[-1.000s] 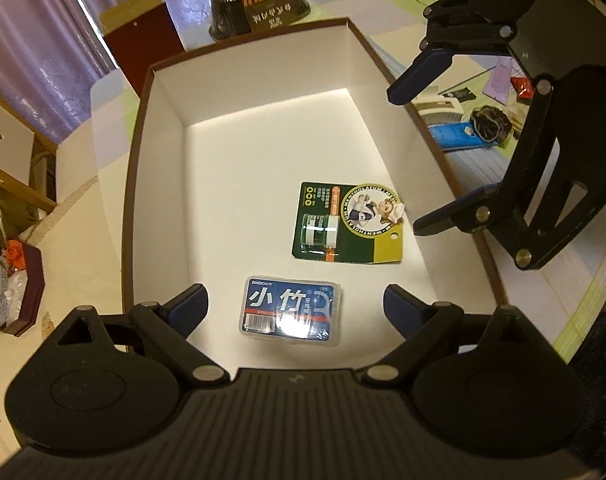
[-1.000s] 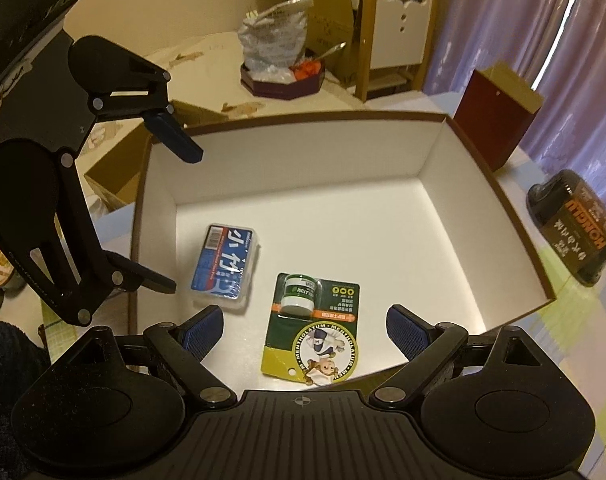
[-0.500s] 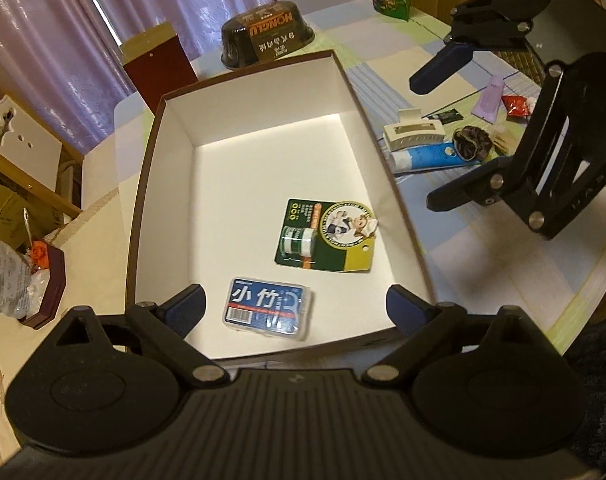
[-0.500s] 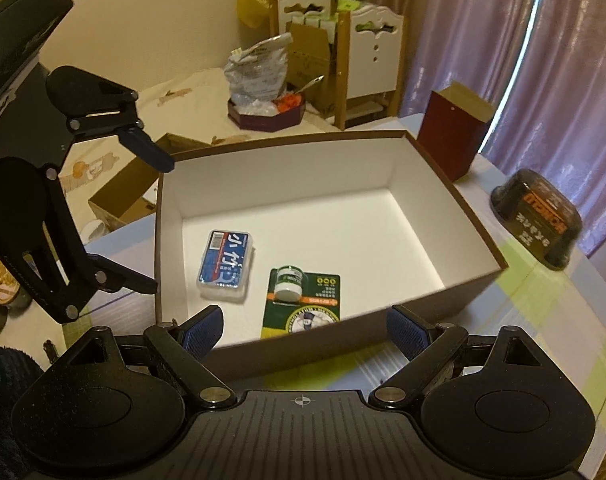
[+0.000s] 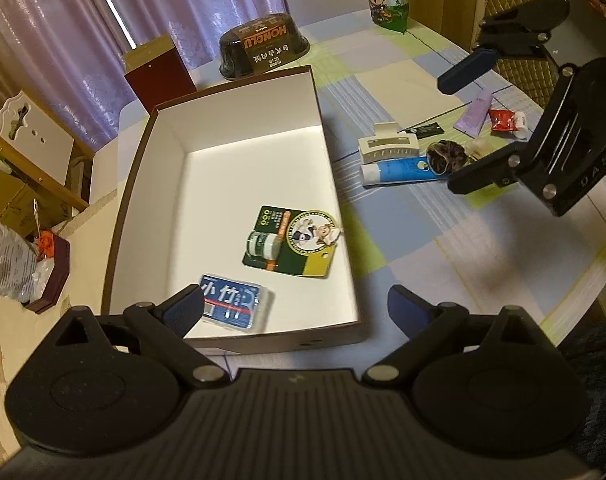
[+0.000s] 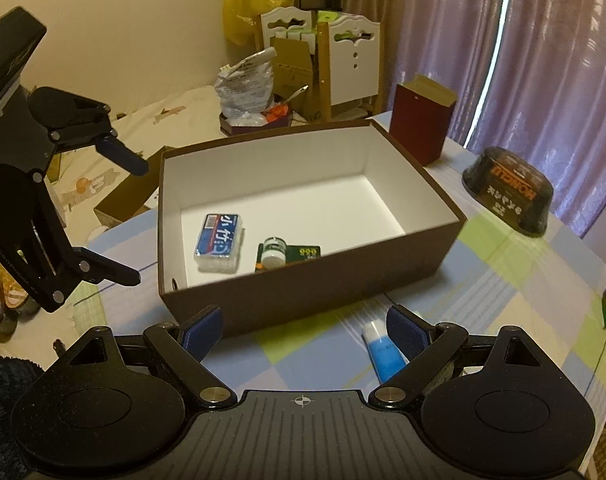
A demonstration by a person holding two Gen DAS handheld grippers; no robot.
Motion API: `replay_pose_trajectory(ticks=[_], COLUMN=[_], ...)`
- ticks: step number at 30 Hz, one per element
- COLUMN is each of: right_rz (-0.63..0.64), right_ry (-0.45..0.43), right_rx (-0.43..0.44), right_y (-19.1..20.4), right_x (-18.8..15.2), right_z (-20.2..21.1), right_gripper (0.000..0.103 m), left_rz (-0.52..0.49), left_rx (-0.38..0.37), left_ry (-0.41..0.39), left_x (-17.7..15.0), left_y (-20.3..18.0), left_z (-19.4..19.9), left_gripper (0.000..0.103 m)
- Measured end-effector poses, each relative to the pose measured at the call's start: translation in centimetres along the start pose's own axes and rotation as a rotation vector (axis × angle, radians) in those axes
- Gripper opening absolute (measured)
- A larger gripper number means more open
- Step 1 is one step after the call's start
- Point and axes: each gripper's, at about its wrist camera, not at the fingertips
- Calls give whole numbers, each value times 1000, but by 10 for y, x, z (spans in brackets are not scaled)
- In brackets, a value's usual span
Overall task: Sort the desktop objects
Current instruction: 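Withdraw both open grippers from the box back toward the table items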
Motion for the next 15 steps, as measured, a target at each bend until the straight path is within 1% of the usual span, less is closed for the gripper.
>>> replay_pose_trajectory(ticks=[11, 15], right_rz=[-50, -88], right_ry=[-23, -22], right_rx=[3, -14], right_y=[-17, -23], right_x=[-34, -49], right_z=[29, 37], right_gripper=[91, 91], left_rz=[66, 82], left_rx=[55, 67], left_ry=[6, -2], left_x=[-4, -4], left_y=[-33, -46], left_z=[4, 5], left_gripper=[99, 100])
Point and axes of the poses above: each gripper's, at about its wrist camera, not at the fingertips, and z roughly against the way its jaws point, y to its left, x to its top, and after that the axes turned 5 degrees about z, right-handed
